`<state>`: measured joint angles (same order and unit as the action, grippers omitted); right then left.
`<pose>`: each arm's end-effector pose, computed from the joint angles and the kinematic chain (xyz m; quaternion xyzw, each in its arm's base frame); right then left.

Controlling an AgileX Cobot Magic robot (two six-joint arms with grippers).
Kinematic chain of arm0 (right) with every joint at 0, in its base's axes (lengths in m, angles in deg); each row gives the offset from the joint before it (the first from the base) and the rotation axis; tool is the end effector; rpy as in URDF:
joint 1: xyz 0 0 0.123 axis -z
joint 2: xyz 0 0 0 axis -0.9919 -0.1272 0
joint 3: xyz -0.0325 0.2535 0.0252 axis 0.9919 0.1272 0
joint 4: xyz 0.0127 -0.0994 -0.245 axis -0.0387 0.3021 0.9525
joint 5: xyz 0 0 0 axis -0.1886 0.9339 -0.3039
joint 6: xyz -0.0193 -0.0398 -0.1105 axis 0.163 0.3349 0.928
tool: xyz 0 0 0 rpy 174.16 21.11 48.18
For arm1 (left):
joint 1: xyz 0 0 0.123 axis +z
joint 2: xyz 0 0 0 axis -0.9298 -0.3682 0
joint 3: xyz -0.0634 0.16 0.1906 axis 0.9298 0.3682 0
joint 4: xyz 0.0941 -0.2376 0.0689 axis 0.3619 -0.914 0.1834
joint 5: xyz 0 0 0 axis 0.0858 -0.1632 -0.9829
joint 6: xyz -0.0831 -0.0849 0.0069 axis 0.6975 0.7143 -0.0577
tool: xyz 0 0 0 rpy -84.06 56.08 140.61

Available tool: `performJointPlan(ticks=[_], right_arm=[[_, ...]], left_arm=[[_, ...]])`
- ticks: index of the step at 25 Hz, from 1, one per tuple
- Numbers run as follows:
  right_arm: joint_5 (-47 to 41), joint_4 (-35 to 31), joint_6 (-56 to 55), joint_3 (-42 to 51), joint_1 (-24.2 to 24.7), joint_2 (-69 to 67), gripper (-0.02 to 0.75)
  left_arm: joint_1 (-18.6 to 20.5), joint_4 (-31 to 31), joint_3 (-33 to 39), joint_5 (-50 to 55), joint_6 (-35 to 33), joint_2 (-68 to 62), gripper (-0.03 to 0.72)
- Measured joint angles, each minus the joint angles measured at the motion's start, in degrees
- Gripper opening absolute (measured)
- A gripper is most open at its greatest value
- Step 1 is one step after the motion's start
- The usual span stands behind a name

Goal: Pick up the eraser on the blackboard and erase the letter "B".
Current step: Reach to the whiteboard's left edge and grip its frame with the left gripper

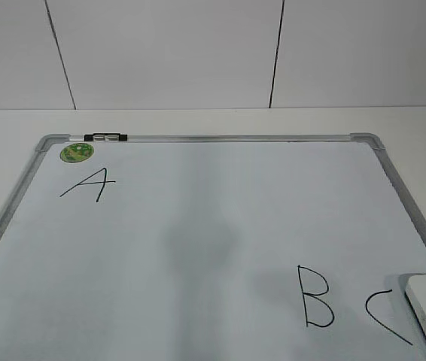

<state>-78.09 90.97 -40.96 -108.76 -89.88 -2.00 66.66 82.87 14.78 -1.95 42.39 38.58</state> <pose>0.0528 -0.0028 0.2612 -0.0426 0.8719 -0.0074 0.4878 0.0555 -0.0129 0.2728 0.0449 0.8611 -0.0435 0.5046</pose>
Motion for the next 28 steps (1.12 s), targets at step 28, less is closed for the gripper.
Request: performJointPlan(ticks=[28], right_arm=[[-4.8, -1.5, -3.2, -4.2, 0.0, -10.8, 0.571]], left_arm=[[0.0, -2.4, 0.0, -0.1, 0.0, 0.0, 0.238]])
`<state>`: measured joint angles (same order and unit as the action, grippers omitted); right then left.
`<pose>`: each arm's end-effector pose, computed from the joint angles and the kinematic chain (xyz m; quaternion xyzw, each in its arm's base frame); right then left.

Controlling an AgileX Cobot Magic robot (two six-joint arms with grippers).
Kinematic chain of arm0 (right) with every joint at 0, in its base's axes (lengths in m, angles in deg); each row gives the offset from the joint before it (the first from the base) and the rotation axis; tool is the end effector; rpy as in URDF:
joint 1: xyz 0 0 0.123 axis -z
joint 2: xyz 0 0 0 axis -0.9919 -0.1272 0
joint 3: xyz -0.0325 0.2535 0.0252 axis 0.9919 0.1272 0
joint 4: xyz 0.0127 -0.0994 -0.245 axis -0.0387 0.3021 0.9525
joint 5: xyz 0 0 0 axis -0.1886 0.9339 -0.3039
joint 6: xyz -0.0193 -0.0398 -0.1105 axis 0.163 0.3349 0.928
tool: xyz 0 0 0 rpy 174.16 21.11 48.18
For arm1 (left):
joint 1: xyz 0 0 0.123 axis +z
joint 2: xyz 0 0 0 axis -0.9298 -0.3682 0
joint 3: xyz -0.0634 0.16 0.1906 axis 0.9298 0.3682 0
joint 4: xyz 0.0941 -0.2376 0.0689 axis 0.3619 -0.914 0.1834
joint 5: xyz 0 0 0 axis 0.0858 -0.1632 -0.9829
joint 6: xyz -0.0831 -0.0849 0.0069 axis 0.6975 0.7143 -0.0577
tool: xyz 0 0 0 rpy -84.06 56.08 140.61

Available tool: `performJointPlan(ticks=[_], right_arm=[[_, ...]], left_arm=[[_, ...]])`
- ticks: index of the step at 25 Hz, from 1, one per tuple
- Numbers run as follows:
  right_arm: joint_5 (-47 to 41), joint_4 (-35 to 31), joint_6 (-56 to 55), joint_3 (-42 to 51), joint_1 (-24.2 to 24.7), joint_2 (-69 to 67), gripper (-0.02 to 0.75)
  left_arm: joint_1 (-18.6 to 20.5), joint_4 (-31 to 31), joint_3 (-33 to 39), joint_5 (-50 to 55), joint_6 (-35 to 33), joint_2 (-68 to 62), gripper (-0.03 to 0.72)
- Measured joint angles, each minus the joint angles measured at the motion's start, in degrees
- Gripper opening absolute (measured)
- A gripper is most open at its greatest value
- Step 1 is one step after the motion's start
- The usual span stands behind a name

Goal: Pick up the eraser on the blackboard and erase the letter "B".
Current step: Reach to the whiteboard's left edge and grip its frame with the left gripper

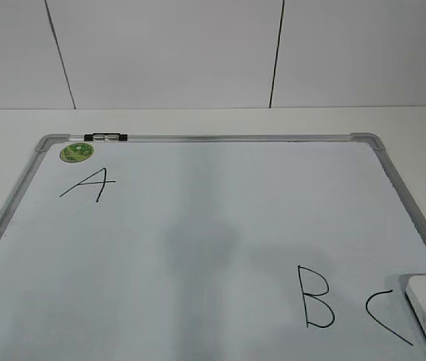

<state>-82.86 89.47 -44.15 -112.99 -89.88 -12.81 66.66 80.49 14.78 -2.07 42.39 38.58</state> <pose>0.0668 0.0016 0.2649 -0.0211 0.9169 0.0103 0.3985 0.0552 -0.0173 0.2734 0.0462 0.8594 -0.0642 0.5052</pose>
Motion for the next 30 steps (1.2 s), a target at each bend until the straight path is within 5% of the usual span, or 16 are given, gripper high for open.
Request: performJointPlan(ticks=[7, 17, 30], right_arm=[[-1.1, -3.4, -2.0, -1.7, 0.0, -9.8, 0.571], [-1.1, -6.3, -2.7, -1.8, 0.0, -21.7, 0.571], [-0.8, -6.6, -2.7, -6.7, 0.0, -31.6, 0.571]], left_arm=[[0.0, 2.2, -4.1, 0.3, 0.0, -4.1, 0.243], [0.0, 2.4, -17.6, 7.9, 2.0, -35.8, 0.243], [0.0, 2.4, -30.0, 1.6, 2.3, -74.2, 0.243]])
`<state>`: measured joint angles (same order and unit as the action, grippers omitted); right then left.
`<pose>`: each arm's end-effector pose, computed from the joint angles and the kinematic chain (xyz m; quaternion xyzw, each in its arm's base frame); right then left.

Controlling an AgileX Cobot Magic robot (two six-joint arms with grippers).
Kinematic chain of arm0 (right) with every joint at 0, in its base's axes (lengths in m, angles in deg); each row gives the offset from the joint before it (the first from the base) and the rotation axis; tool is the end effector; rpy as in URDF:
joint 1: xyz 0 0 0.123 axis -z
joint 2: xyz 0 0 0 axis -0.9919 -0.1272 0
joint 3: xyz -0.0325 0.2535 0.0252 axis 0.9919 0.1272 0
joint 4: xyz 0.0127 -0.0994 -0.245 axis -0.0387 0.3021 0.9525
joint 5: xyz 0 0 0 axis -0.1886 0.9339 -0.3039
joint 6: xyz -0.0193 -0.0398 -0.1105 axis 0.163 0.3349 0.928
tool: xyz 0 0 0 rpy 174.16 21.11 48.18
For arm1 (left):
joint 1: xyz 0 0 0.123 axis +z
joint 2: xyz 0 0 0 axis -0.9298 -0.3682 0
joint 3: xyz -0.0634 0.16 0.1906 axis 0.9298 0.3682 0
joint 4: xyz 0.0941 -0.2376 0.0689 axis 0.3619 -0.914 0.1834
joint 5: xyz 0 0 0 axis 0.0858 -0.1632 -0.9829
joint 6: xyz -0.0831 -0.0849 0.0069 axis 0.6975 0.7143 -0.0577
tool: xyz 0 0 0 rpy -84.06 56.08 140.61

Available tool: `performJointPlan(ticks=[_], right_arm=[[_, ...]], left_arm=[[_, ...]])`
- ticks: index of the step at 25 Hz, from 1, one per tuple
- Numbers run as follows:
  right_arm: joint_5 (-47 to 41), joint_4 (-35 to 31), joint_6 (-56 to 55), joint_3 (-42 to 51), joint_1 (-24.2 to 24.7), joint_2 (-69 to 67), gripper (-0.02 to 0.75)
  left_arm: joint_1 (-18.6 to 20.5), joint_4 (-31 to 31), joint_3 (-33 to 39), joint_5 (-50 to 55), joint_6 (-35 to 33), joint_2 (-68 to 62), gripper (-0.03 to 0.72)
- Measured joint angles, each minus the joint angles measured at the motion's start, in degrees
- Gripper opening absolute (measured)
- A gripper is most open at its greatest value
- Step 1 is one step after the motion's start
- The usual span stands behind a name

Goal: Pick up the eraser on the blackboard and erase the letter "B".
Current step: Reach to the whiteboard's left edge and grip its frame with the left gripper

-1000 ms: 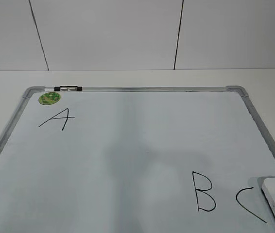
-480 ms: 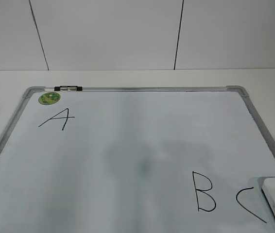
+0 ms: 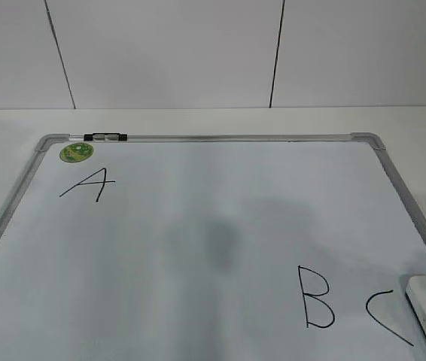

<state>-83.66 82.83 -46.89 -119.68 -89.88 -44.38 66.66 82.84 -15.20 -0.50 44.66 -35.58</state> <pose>0.1384 0.0238 0.2437 0.0021 0.9826 0.0506 0.1789 0.2647 -0.0195 0.2393 0.0120 0.9902 -0.0506 0.1298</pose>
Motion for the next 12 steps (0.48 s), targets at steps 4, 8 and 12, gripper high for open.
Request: performJointPlan(ticks=[4, 8, 12], right_arm=[[0.0, 0.0, 0.0, -1.7, 0.0, -1.3, 0.572], [0.0, 0.0, 0.0, -2.0, 0.0, -2.2, 0.572], [0.0, 0.0, -0.1, -2.0, 0.0, -2.3, 0.571]], left_arm=[[0.0, 0.0, -4.8, -2.7, 0.0, -9.3, 0.243], [0.0, 0.1, -8.4, -5.1, 0.0, -17.3, 0.243], [0.0, 0.3, -10.4, -6.8, -0.2, -24.0, 0.243]])
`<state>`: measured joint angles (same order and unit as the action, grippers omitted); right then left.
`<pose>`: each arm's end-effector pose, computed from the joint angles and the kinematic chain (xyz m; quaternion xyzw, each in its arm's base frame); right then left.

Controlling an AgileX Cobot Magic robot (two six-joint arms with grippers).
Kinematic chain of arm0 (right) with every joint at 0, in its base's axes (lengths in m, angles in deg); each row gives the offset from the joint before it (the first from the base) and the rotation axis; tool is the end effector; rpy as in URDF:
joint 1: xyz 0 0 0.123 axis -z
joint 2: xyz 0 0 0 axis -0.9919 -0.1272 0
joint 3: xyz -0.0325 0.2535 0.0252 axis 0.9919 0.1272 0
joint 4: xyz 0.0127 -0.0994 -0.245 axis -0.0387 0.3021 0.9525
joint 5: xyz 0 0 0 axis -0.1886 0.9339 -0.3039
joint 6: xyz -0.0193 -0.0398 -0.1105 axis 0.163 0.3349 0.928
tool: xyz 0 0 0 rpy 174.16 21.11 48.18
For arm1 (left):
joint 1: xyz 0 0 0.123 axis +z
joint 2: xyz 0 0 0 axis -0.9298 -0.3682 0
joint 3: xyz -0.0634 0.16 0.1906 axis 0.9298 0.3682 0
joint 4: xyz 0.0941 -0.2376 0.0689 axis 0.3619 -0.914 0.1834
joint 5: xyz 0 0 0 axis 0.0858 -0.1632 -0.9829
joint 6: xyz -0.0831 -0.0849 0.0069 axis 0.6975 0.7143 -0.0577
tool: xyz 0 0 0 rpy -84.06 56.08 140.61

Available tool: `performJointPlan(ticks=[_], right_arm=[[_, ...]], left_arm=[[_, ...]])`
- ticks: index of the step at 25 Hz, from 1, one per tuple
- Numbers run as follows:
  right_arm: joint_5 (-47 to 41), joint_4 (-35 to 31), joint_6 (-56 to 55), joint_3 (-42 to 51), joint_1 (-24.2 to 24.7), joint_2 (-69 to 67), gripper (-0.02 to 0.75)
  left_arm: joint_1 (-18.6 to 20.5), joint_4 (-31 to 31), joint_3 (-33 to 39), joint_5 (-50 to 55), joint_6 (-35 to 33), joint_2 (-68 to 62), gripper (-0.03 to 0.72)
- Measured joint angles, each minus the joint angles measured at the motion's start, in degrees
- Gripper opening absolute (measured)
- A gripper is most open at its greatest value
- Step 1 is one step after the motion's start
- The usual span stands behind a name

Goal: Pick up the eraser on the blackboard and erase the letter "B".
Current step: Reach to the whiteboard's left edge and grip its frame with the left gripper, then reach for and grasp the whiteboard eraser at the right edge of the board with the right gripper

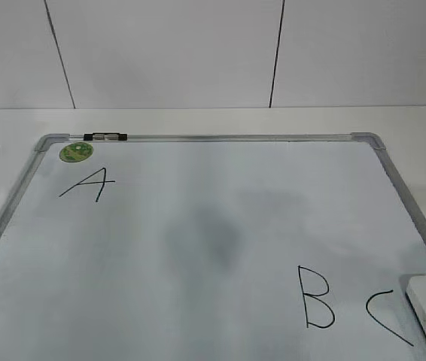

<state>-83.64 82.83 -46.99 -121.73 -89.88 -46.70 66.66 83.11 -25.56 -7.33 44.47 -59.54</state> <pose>0.1461 0.0248 0.2488 0.0030 0.9830 0.0505 0.1767 0.3440 -0.0207 0.1649 0.0062 0.9964 -0.0447 0.0712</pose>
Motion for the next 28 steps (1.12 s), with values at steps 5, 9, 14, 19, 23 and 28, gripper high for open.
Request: performJointPlan(ticks=[5, 9, 14, 19, 23, 28], right_arm=[[0.0, 0.0, 0.0, 0.0, 0.0, -0.1, 0.571], [0.0, 0.0, 0.0, 0.0, 0.0, -0.1, 0.571], [0.0, 0.0, 0.0, 0.0, 0.0, -0.1, 0.571], [0.0, 0.0, 0.0, 0.0, 0.0, -0.1, 0.571], [0.1, 0.0, 0.0, 0.0, 0.0, -0.1, 0.571], [0.1, 0.0, 0.0, 0.0, 0.0, -0.1, 0.571]], left_arm=[[0.0, 0.1, -1.5, -2.3, -0.2, -5.3, 0.243], [0.0, 0.1, -1.6, -4.0, -0.4, -7.2, 0.243], [0.0, 0.0, -1.7, -5.2, -1.2, -9.7, 0.242], [0.0, 0.0, -1.7, -6.4, -1.7, -11.0, 0.242], [0.0, -0.1, -1.7, -6.4, -1.9, -12.8, 0.240], [0.0, -0.2, -2.2, -6.3, -1.9, -13.7, 0.218]])
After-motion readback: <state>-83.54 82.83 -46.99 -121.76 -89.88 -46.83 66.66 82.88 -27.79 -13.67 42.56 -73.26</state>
